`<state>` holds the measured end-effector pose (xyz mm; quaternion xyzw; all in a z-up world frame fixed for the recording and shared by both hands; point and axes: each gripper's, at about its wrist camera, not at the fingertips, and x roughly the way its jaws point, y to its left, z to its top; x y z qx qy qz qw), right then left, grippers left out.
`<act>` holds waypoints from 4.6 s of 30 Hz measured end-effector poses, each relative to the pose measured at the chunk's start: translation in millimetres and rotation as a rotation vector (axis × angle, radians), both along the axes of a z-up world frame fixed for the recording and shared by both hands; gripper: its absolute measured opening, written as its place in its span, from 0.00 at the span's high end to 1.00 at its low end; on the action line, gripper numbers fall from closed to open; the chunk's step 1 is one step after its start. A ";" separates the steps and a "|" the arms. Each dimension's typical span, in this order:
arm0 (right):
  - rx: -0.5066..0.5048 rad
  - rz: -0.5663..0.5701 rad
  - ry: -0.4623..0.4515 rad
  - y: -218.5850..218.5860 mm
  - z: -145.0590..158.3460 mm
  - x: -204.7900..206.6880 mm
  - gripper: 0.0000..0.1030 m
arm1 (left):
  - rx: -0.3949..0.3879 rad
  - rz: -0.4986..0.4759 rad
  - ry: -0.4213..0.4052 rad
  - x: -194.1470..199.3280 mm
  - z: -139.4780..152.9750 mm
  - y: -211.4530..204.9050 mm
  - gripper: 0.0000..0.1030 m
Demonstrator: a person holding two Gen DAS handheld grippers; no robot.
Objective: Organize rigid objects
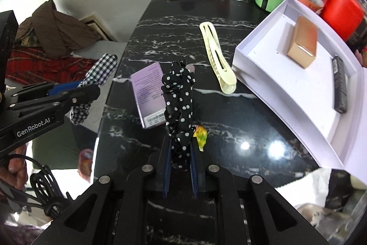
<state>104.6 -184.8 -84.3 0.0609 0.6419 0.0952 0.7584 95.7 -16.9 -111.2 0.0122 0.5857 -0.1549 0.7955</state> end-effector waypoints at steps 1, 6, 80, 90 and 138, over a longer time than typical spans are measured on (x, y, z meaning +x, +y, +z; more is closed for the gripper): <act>0.001 -0.003 -0.005 -1.0 4.0 -3.9 0.86 | -0.001 -0.002 -0.004 -2.7 2.8 -0.6 0.78; 0.007 -0.026 -0.020 -1.8 20.0 -20.5 0.86 | -0.009 -0.023 -0.033 -20.5 18.7 -4.5 0.78; -0.066 -0.272 -0.020 -200.8 81.1 -5.9 0.86 | -0.064 -0.246 -0.165 43.1 91.9 -242.7 0.78; -0.079 -0.273 -0.008 -220.4 63.1 38.4 0.86 | -0.051 -0.202 -0.154 82.2 78.4 -251.1 0.78; -0.189 -0.367 0.091 -240.3 -55.0 92.4 0.73 | 0.000 -0.210 -0.032 149.0 -30.0 -304.2 0.78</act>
